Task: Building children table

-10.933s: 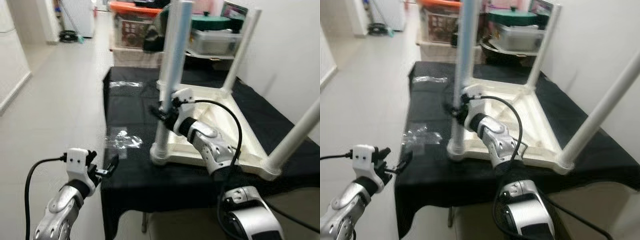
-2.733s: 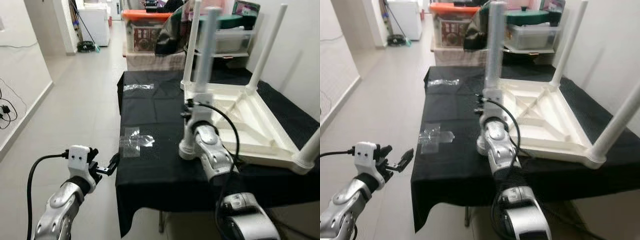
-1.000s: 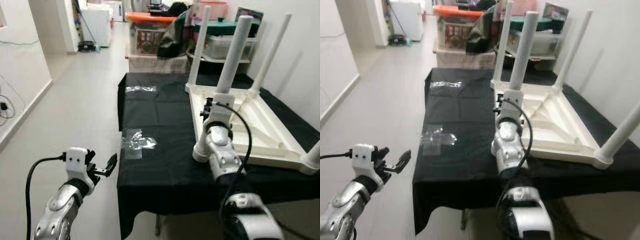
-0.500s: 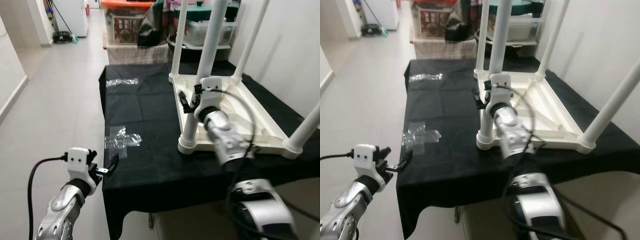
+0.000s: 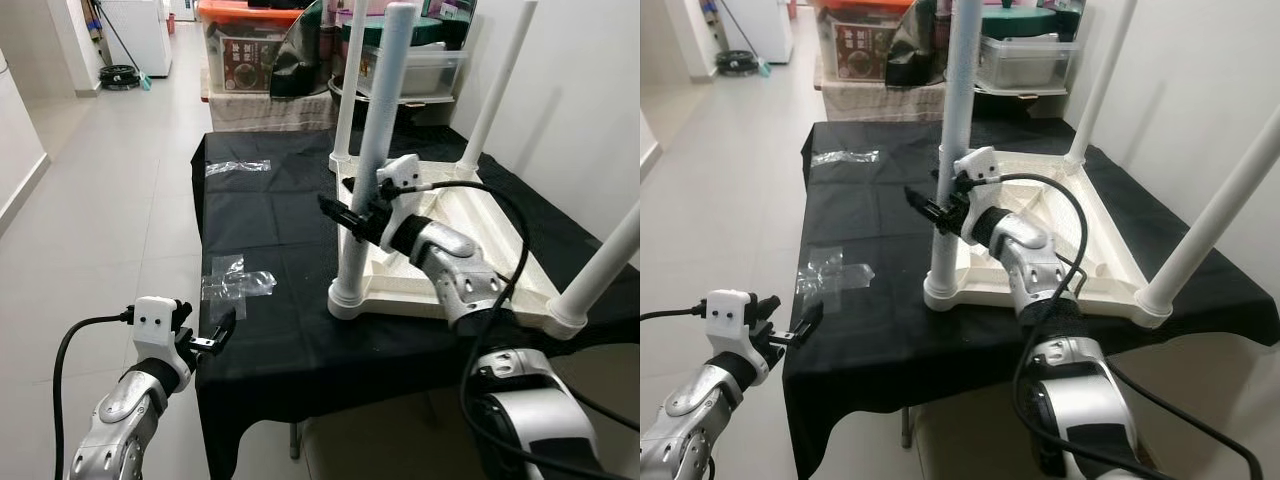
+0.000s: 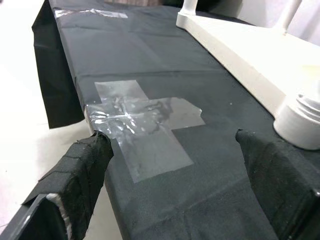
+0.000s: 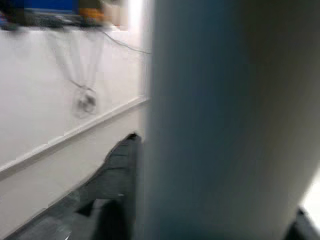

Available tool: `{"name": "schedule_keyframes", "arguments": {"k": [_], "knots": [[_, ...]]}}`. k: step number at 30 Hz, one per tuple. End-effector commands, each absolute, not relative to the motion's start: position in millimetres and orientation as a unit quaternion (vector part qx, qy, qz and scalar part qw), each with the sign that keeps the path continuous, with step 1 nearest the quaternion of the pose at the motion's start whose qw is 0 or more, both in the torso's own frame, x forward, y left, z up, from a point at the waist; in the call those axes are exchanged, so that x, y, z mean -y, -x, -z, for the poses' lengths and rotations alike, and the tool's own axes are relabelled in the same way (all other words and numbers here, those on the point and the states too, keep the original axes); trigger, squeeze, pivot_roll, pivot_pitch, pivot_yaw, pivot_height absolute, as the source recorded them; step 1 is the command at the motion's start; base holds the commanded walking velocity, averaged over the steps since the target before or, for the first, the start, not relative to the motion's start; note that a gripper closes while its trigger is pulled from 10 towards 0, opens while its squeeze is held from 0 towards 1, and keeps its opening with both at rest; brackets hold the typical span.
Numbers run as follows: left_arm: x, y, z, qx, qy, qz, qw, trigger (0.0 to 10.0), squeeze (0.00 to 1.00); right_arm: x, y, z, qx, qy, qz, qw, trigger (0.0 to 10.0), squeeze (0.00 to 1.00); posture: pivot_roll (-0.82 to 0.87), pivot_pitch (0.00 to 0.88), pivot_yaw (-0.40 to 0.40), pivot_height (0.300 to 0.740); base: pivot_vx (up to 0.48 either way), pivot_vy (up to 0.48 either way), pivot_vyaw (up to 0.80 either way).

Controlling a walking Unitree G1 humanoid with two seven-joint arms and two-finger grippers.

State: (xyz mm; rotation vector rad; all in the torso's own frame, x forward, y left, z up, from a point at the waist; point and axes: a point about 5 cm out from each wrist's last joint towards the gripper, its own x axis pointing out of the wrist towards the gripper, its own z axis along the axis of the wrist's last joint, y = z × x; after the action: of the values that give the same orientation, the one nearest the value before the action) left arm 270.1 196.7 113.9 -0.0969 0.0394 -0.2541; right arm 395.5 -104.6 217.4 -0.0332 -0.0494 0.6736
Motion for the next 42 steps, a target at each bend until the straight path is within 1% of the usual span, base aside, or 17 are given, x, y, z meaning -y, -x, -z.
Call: {"name": "schedule_keyframes", "arguments": {"k": [1, 3, 6, 7, 8, 10, 11, 12, 15, 16, 21, 22, 28, 36, 37, 40, 42], "knots": [[-196, -270, -115, -0.019, 0.044, 0.129, 0.990, 10.0, 0.00, 103, -398, -197, -0.028, 0.026, -0.288, 0.957, 0.0, 0.00, 0.09, 0.000, -0.101, 0.740, 0.000, 0.000, 0.00], [-196, -269, -115, -0.019, 0.044, 0.129, 0.991, 10.0, 0.00, 109, -401, -192, -0.047, 0.036, -0.249, 0.967, 0.0, 0.00, 0.09, 0.000, -0.101, 0.740, 0.000, 0.000, 0.00], [-196, -269, -114, -0.021, 0.044, 0.129, 0.990, 10.0, 0.00, 150, -402, -172, -0.086, 0.024, -0.011, 0.996, 0.0, 0.00, 0.08, 0.000, -0.096, 0.740, 0.000, 0.000, 0.00], [-196, -269, -114, -0.021, 0.044, 0.129, 0.990, 10.0, 0.00, 150, -402, -172, -0.086, 0.024, -0.011, 0.996, 0.0, 0.00, 0.08, 0.000, -0.096, 0.740, 0.000, 0.000, 0.00], [-195, -269, -114, -0.021, 0.045, 0.129, 0.990, 10.0, 0.00, 170, -394, -161, -0.099, 0.010, 0.118, 0.988, 0.0, 0.00, 0.08, 0.000, -0.097, 0.740, 0.000, 0.000, 0.00], [-195, -268, -114, -0.021, 0.045, 0.130, 0.990, 10.0, 0.00, 181, -384, -152, -0.107, 0.002, 0.200, 0.974, 0.0, 0.00, 0.07, 0.000, -0.097, 0.740, 0.000, 0.000, 0.00], [-194, -268, -114, -0.022, 0.047, 0.129, 0.990, 10.0, 0.00, 176, -373, -146, -0.103, -0.007, 0.228, 0.968, 1.6, 0.00, 0.07, 0.000, -0.093, 0.740, 0.000, 0.000, 0.00], [-194, -267, -113, -0.024, 0.049, 0.129, 0.990, 10.0, 0.00, 160, -366, -142, -0.102, -0.018, 0.198, 0.975, 10.0, 0.00, 0.06, 0.000, -0.085, 0.740, 0.000, 0.000, 0.00], [-192, -267, -112, -0.026, 0.049, 0.133, 0.990, 10.0, 0.00, 141, -362, -145, -0.080, -0.025, 0.134, 0.987, 10.0, 0.00, 0.05, 0.000, -0.084, 0.740, 0.000, 0.000, 0.00], [-191, -268, -113, -0.025, 0.048, 0.135, 0.989, 10.0, 0.00, 141, -366, -151, -0.060, -0.015, 0.116, 0.991, 10.0, 1.00, 0.05, 0.000, -0.090, 0.740, 0.000, 0.000, 0.00], [-192, -269, -114, -0.020, 0.050, 0.132, 0.990, 10.0, 0.00, 150, -379, -171, -0.021, 0.016, 0.102, 0.994, 10.0, 1.00, 0.04, 0.000, -0.088, 0.740, 0.000, 0.000, 0.00], [-193, -269, -114, -0.021, 0.051, 0.130, 0.990, 10.0, 0.00, 153, -386, -187, 0.003, 0.022, 0.073, 0.997, 10.0, 0.00, 0.04, 0.000, -0.088, 0.740, 0.000, 0.000, 0.00], [-189, -270, -111, -0.024, 0.051, 0.136, 0.989, 10.0, 0.00, 135, -393, -226, 0.063, 0.045, -0.233, 0.969, 10.0, 0.00, 0.03, 0.000, -0.076, 0.740, 0.000, 0.000, 0.00], [-192, -276, -117, -0.013, 0.048, 0.134, 0.990, 10.0, 0.00, 111, -385, -199, 0.024, 0.095, -0.362, 0.927, 10.0, 0.00, 0.04, 0.000, -0.083, 0.740, 0.000, 0.000, 0.00], [-193, -276, -118, -0.013, 0.047, 0.134, 0.990, 10.0, 0.00, 109, -385, -194, 0.011, 0.097, -0.361, 0.927, 0.0, 0.00, 0.04, 0.000, -0.084, 0.740, 0.000, 0.000, 0.00], [-193, -275, -118, -0.013, 0.047, 0.133, 0.990, 10.0, 0.00, 110, -390, -184, -0.019, 0.091, -0.318, 0.943, 0.0, 0.00, 0.06, 0.000, -0.087, 0.740, 0.000, 0.000, 0.00], [-195, -272, -117, -0.015, 0.046, 0.131, 0.990, 10.0, 0.00, 132, -398, -161, -0.084, 0.082, -0.118, 0.986, 0.0, 0.00, 0.06, 0.000, -0.081, 0.740, 0.000, 0.000, 0.00]]}}
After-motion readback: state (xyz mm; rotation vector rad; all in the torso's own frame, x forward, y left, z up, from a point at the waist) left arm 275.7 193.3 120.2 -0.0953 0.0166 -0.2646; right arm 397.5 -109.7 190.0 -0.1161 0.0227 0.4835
